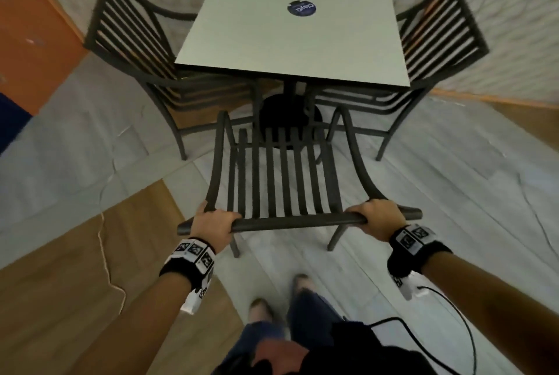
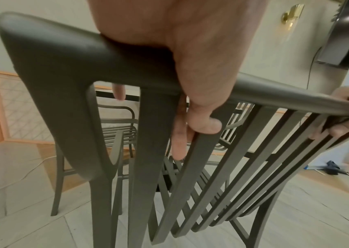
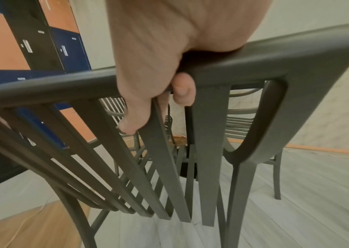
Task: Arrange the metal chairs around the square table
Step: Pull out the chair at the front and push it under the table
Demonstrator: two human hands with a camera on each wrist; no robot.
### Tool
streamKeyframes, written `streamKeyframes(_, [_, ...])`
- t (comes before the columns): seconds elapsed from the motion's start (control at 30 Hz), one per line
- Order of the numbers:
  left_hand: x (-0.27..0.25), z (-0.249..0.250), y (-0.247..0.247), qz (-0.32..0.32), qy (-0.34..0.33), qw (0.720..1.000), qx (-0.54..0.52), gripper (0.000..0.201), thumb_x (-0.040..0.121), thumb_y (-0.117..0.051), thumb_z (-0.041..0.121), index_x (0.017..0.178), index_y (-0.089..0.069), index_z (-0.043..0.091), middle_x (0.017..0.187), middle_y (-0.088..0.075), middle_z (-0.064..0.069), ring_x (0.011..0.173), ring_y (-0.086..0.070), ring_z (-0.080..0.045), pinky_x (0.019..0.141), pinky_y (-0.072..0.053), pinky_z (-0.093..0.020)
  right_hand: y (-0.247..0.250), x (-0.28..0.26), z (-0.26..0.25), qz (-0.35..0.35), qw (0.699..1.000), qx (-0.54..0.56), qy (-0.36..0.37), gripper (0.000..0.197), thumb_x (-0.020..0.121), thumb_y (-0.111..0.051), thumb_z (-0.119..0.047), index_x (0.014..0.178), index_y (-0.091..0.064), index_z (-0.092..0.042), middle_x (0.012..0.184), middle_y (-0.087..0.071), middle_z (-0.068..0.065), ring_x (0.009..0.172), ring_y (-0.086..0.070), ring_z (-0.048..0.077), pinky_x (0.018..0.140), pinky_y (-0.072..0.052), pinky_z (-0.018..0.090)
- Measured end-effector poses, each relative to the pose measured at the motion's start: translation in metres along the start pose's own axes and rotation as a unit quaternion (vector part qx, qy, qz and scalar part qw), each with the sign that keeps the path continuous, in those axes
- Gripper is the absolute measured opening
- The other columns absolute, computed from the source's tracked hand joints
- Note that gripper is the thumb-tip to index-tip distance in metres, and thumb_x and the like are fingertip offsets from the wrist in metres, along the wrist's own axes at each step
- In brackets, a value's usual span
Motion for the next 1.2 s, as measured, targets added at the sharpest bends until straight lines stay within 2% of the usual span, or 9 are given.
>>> streamKeyframes(0.07, [-0.001, -0.011, -0.002, -0.013, -0.008, 1.000, -0.004, 0.032, 0.086, -0.048, 0.021, 0.111, -0.060, 0.037, 0.104, -0.069, 0.003, 0.099, -0.065, -0.022, 0.092, -0.046, -0.038, -0.003, -0.004, -0.012, 0.017, 1.000, 0.002, -0.008, 0.018, 0.089, -0.053, -0.037, 0.104, -0.065, -0.037, 0.086, -0.071, -0.006, 0.085, -0.066, 0.020, 0.067, -0.045, 0.031])
streamKeyframes(0.13, [0.000, -0.023, -0.004, -0.016, -0.016, 1.000, 0.008, 0.035, 0.087, -0.048, 0.023, 0.115, -0.058, 0.041, 0.107, -0.069, 0.005, 0.098, -0.065, -0.021, 0.084, -0.051, -0.036, -0.007, -0.007, -0.024, 0.031, 0.999, 0.003, -0.018, 0.017, 0.089, -0.054, -0.038, 0.101, -0.066, -0.037, 0.082, -0.071, -0.005, 0.082, -0.066, 0.020, 0.066, -0.046, 0.031])
streamKeyframes(0.33, [0.014, -0.045, 0.005, -0.011, -0.027, 0.999, 0.034, 0.037, 0.088, -0.050, 0.025, 0.119, -0.058, 0.044, 0.107, -0.071, 0.007, 0.098, -0.066, -0.019, 0.082, -0.050, -0.035, -0.004, 0.001, -0.043, 0.056, 0.997, -0.018, -0.048, 0.018, 0.089, -0.055, -0.035, 0.102, -0.067, -0.035, 0.079, -0.072, -0.005, 0.076, -0.067, 0.018, 0.060, -0.038, 0.027])
streamKeyframes(0.6, [0.057, -0.060, 0.032, 0.004, -0.033, 0.998, 0.044, 0.025, 0.089, -0.054, 0.029, 0.111, -0.064, 0.037, 0.096, -0.071, 0.003, 0.088, -0.067, -0.021, 0.073, -0.049, -0.033, 0.013, 0.035, -0.044, 0.045, 0.997, -0.016, -0.063, 0.023, 0.091, -0.050, -0.034, 0.107, -0.066, -0.037, 0.081, -0.071, -0.006, 0.077, -0.066, 0.017, 0.063, -0.048, 0.029])
streamKeyframes(0.73, [0.076, -0.061, 0.043, 0.005, -0.035, 0.998, 0.042, 0.021, 0.088, -0.055, 0.029, 0.106, -0.065, 0.034, 0.094, -0.070, 0.002, 0.087, -0.066, -0.021, 0.070, -0.044, -0.031, 0.023, 0.050, -0.040, 0.047, 0.997, -0.017, -0.064, 0.023, 0.091, -0.050, -0.034, 0.107, -0.066, -0.037, 0.080, -0.070, -0.006, 0.076, -0.064, 0.018, 0.061, -0.041, 0.027])
streamKeyframes(0.9, [0.094, -0.063, 0.052, 0.010, -0.029, 0.999, 0.043, 0.019, 0.087, -0.057, 0.033, 0.104, -0.066, 0.031, 0.091, -0.071, 0.001, 0.084, -0.066, -0.021, 0.071, -0.046, -0.031, 0.033, 0.067, -0.033, 0.049, 0.996, -0.021, -0.069, 0.022, 0.092, -0.051, -0.034, 0.106, -0.066, -0.036, 0.068, -0.054, -0.012, 0.065, -0.050, 0.013, 0.059, -0.040, 0.027])
streamKeyframes(1.0, [0.097, -0.063, 0.051, 0.015, -0.034, 0.998, 0.053, 0.019, 0.088, -0.056, 0.035, 0.104, -0.066, 0.031, 0.090, -0.070, 0.001, 0.083, -0.066, -0.021, 0.070, -0.044, -0.030, 0.031, 0.070, -0.033, 0.044, 0.997, -0.027, -0.059, 0.021, 0.092, -0.051, -0.036, 0.107, -0.066, -0.035, 0.072, -0.065, -0.009, 0.068, -0.060, 0.014, 0.059, -0.043, 0.026])
streamKeyframes(1.17, [0.097, -0.065, 0.050, 0.016, -0.035, 0.998, 0.048, 0.021, 0.088, -0.055, 0.034, 0.106, -0.065, 0.032, 0.090, -0.071, 0.001, 0.083, -0.066, -0.022, 0.074, -0.051, -0.034, 0.032, 0.068, -0.035, 0.047, 0.998, -0.017, -0.043, 0.021, 0.093, -0.051, -0.037, 0.109, -0.065, -0.036, 0.082, -0.071, -0.006, 0.075, -0.065, 0.015, 0.051, -0.027, 0.019])
streamKeyframes(1.2, [0.097, -0.065, 0.050, 0.015, -0.036, 0.998, 0.041, 0.022, 0.088, -0.055, 0.035, 0.108, -0.065, 0.033, 0.090, -0.071, 0.002, 0.083, -0.066, -0.021, 0.074, -0.051, -0.034, 0.032, 0.069, -0.035, 0.047, 0.998, -0.010, -0.042, 0.020, 0.093, -0.051, -0.038, 0.109, -0.065, -0.036, 0.082, -0.071, -0.006, 0.076, -0.064, 0.015, 0.052, -0.028, 0.019])
Point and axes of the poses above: each hand's wrist, its own x-axis towards the middle knuckle, its own y-axis out of the back of the hand, z = x × y, the point moved 9 cm from there along x, towards the middle knuckle
